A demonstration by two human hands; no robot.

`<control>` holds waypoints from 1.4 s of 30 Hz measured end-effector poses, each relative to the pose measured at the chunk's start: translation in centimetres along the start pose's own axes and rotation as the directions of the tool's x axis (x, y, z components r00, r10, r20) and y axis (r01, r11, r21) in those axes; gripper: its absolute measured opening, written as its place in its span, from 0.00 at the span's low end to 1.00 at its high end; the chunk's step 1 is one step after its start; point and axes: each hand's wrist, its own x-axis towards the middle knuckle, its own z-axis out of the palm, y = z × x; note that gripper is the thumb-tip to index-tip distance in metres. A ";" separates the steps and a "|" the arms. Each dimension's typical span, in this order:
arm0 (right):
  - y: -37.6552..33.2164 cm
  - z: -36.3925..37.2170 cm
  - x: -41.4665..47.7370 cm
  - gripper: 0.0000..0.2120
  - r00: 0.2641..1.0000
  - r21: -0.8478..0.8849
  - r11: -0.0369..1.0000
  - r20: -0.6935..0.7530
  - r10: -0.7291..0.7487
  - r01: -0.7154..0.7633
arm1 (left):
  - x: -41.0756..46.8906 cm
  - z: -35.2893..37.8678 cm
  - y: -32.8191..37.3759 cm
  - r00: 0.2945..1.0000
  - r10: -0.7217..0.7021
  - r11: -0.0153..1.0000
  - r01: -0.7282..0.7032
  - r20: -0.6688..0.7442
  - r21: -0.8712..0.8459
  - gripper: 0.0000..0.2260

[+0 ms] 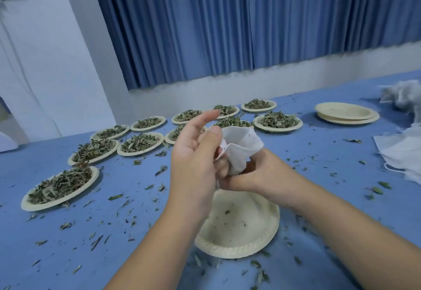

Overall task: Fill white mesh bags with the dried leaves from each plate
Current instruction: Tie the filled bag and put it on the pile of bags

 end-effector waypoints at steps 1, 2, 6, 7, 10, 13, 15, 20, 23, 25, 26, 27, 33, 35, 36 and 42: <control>-0.2 -0.9 -0.6 0.15 0.999 -0.015 1.000 -0.036 -0.007 0.006 | 0.2 1.1 -0.2 0.999 -0.017 1.000 0.017 0.033 -0.015 0.12; -0.4 -2.1 -1.2 0.15 0.998 -0.037 0.999 -0.064 -0.007 0.005 | 0.4 2.4 -0.4 0.998 -0.029 0.999 0.031 0.063 -0.024 0.12; -1.0 -8.2 -3.9 0.14 0.974 -0.132 0.989 -0.222 0.038 -0.069 | 1.8 8.5 -2.1 0.991 -0.056 0.998 0.059 0.120 -0.021 0.08; -1.1 -9.9 -4.6 0.14 0.962 -0.168 0.982 -0.272 0.040 -0.089 | 2.1 10.2 -2.8 0.990 -0.066 0.997 0.070 0.122 -0.030 0.07; -0.9 -15.5 -7.0 0.13 0.902 -0.225 0.965 -0.430 0.028 -0.137 | 2.3 15.5 -5.4 0.985 -0.109 0.990 0.120 0.133 -0.079 0.06; 0.0 -20.6 -9.5 0.11 0.808 -0.210 0.959 -0.588 0.031 -0.190 | 2.0 20.0 -8.7 0.979 -0.163 0.979 0.176 0.124 -0.102 0.07; 0.8 -23.7 -10.9 0.11 0.728 -0.192 0.954 -0.684 0.039 -0.231 | 1.9 22.4 -11.1 0.974 -0.199 0.973 0.210 0.112 -0.100 0.07; 0.8 -32.1 -13.0 0.13 0.515 -0.117 0.954 -0.856 0.044 -0.276 | 2.3 26.4 -17.0 0.959 -0.262 0.964 0.255 0.107 0.072 0.08; 0.3 -36.9 -13.5 0.09 0.392 -0.121 0.941 -0.920 0.014 -0.317 | 2.8 26.7 -20.2 0.953 -0.287 0.933 0.255 0.099 0.253 0.07; 0.7 -39.6 -13.7 0.14 0.315 -0.081 0.912 -0.947 0.055 -0.402 | 3.1 26.5 -21.6 0.941 -0.328 0.906 0.289 0.080 0.309 0.07; 1.2 -40.8 -13.7 0.16 0.292 -0.051 0.894 -0.952 0.091 -0.446 | 3.4 26.3 -22.0 0.935 -0.349 0.898 0.311 0.071 0.311 0.07; 1.7 -41.6 -13.4 0.16 0.268 -0.028 0.867 -0.956 0.123 -0.498 | 3.5 26.1 -22.4 0.929 -0.364 0.893 0.328 0.065 0.309 0.07; 4.1 -44.2 -10.3 0.12 0.217 -0.054 0.624 -0.958 0.189 -0.779 | 3.9 26.0 -23.3 0.913 -0.401 0.883 0.366 0.069 0.293 0.09; 5.2 -45.1 -10.1 0.09 0.188 -0.037 0.663 -0.970 0.158 -0.748 | 4.0 26.0 -23.3 0.909 -0.411 0.885 0.378 0.072 0.271 0.09; 5.8 -45.3 -10.1 0.12 0.163 -0.032 0.659 -0.977 0.139 -0.752 | 4.1 26.0 -23.3 0.906 -0.417 0.884 0.386 0.073 0.263 0.09; 7.7 -43.2 -10.6 0.20 0.164 -0.029 0.715 -0.979 0.120 -0.699 | 3.7 26.1 -22.6 0.908 -0.409 0.881 0.366 0.091 0.301 0.09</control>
